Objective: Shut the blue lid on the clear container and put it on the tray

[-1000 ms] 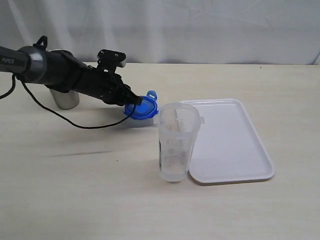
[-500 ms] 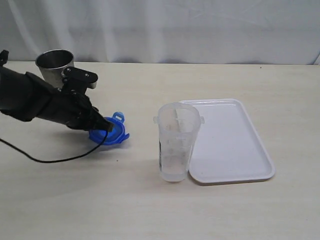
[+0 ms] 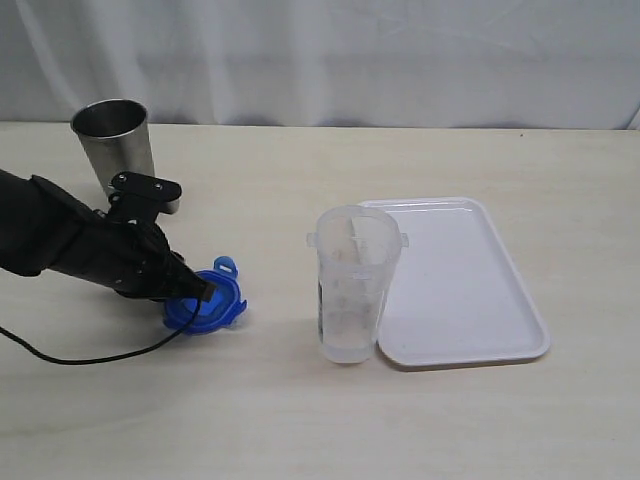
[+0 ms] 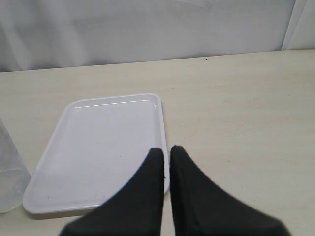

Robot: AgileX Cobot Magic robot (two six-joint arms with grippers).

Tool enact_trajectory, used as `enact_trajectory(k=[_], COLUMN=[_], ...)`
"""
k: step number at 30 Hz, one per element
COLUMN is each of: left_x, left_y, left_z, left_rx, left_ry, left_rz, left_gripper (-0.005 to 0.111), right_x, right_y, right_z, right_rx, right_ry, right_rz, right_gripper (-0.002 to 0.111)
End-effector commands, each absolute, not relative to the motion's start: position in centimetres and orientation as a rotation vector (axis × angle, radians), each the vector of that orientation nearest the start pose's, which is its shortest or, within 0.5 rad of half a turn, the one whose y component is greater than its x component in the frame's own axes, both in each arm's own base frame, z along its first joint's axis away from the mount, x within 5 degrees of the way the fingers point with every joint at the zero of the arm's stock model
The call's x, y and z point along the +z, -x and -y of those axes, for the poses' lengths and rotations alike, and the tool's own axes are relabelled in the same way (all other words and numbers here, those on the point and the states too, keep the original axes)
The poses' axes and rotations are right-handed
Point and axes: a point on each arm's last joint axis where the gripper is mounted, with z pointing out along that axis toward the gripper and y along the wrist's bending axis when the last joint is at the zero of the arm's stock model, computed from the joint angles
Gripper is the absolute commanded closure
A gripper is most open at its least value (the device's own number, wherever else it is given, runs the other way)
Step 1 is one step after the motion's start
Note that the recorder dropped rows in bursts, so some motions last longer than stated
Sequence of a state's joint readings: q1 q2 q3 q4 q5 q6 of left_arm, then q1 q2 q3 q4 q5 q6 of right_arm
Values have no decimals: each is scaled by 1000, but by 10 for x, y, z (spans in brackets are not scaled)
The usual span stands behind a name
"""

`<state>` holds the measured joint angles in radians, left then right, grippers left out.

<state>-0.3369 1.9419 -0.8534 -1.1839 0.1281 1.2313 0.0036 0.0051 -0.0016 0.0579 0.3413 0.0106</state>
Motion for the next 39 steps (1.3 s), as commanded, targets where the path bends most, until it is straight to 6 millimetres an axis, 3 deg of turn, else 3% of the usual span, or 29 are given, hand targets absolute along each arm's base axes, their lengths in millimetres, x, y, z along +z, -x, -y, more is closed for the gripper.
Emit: enact_trajectory(k=[1, 6, 13, 18, 28, 39], left_x=[90, 93, 121, 126, 118, 94], left_y=[-308, -309, -312, -314, -316, -318], left_z=[123, 123, 121, 119, 100, 103], left_rx=[-312, -305, -273, -224, -305, -332], left_ry=[-550, -547, -538, -550, -492, -531], left_rz=[-2609, -2600, -2504, -2474, -2541, -2609], left_gripper=[79, 67, 67, 67, 68, 68], right_x=[183, 183, 183, 183, 183, 183], right_y=[-54, -54, -54, -54, -54, -54], right_z=[-2, -2, -2, -2, -2, -2], right_rx=[67, 67, 67, 67, 67, 67], right_ry=[-47, -47, -47, -47, -47, -47], right_rz=[-1821, -1821, -1821, -1821, -1821, -1821], right_gripper=[104, 104, 104, 104, 104, 104])
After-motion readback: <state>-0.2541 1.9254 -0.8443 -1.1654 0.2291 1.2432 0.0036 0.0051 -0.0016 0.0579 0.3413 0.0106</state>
